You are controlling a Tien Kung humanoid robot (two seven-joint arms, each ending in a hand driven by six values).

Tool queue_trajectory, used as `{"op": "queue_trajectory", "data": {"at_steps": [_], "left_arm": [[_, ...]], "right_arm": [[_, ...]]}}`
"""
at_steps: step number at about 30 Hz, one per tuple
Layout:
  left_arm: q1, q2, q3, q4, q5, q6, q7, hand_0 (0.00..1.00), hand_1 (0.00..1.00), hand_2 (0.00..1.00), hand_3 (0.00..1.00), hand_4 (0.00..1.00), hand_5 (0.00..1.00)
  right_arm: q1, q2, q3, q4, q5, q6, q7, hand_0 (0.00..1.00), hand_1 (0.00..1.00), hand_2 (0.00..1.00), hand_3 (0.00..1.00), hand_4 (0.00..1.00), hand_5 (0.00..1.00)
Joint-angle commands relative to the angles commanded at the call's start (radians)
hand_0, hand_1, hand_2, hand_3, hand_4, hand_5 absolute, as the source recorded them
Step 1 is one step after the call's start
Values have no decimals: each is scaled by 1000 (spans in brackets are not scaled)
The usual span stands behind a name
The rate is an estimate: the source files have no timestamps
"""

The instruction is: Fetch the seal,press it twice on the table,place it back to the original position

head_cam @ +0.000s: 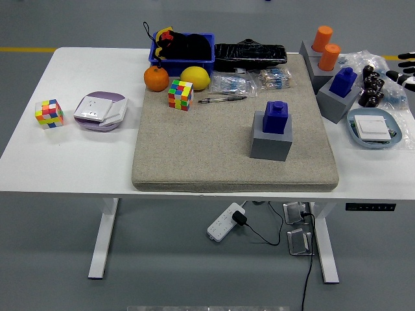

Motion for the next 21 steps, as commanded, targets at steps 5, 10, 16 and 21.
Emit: {"op": "queue_trajectory", "data": {"at_steps": [5,10,16,21], "left_arm": [[1,-1,-2,0,0,-1,0,820,798,765,815,768,285],[3,-4,-5,0,0,-1,-1,820,799,765,815,768,284],[0,-5,-8,1,-1,0,-1,819,798,765,815,767,284],[-1,-7,-9,1,-1,0,-1,820,799,764,816,766,285]], "right_arm": [[-1,1,-1,-1,0,2,-2,848,762,735,752,902,449],[-4,2,-1,-1,0,2,-3,847,762,738,752,898,440],[-4,2,0,-1,1,2,-5,847,762,738,752,897,438],[-3,2,2,0,1,3,-7,847,761,736,751,897,436]]}}
